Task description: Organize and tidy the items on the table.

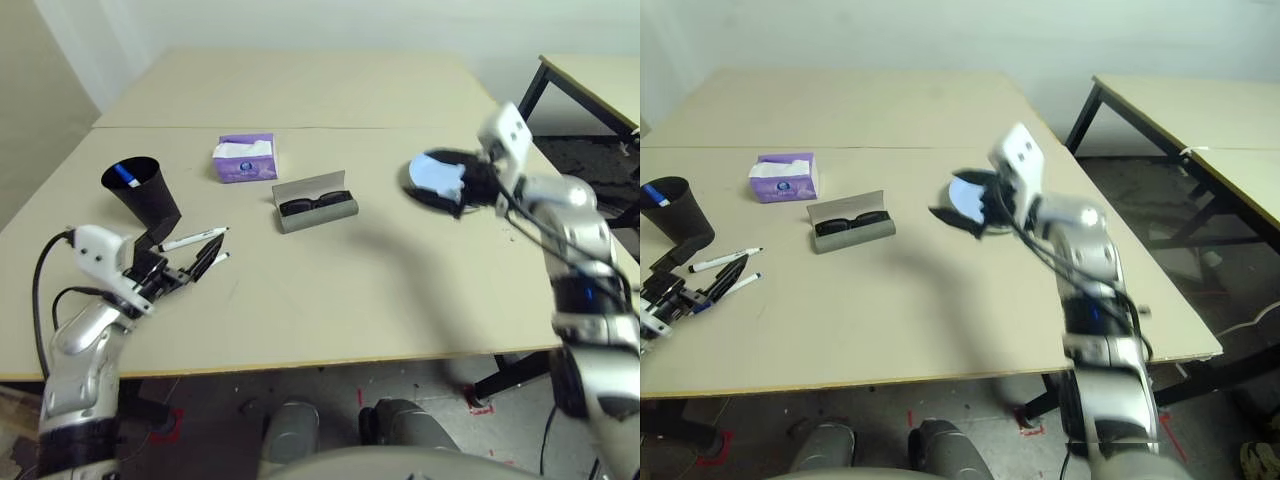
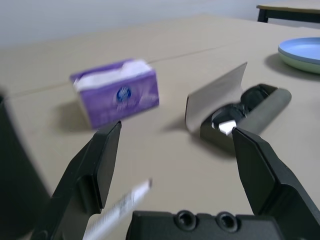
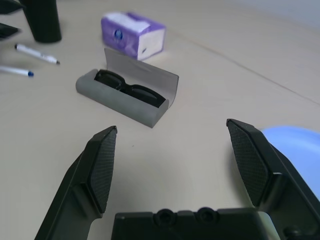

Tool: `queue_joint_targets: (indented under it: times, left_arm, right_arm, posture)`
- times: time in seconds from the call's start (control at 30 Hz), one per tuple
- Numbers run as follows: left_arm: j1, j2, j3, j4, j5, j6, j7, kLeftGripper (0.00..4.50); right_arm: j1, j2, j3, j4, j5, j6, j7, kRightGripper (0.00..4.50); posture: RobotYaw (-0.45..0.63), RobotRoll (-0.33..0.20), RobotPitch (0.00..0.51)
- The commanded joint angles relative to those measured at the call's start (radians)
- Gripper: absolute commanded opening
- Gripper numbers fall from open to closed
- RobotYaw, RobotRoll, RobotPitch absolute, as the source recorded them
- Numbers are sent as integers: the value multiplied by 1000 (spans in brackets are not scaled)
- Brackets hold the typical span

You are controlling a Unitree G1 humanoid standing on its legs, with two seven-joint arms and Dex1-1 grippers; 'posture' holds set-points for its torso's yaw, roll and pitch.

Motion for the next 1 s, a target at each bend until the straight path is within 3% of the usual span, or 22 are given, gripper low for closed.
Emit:
queue_joint_targets:
  times: [0.03,0.17,0.5,1.0]
  left_arm:
    - [-66,18,-31,83,55,21,36,4500]
    - [-152,31,-74,180,105,27,53,3595]
    - [-333,29,-115,517,158,-41,46,169]
    - [-618,-64,-234,908,260,-180,37,38]
  right_arm:
    - [80,30,-4,34,31,-185,-20,4453]
    - [133,30,19,188,32,-394,29,4500]
    - [171,29,94,350,55,-625,110,4500]
    - [184,6,120,355,72,-655,95,4500]
  posture:
    - [16,0,63]
    - [8,0,60]
    - [-10,0,61]
    - [-74,0,56]
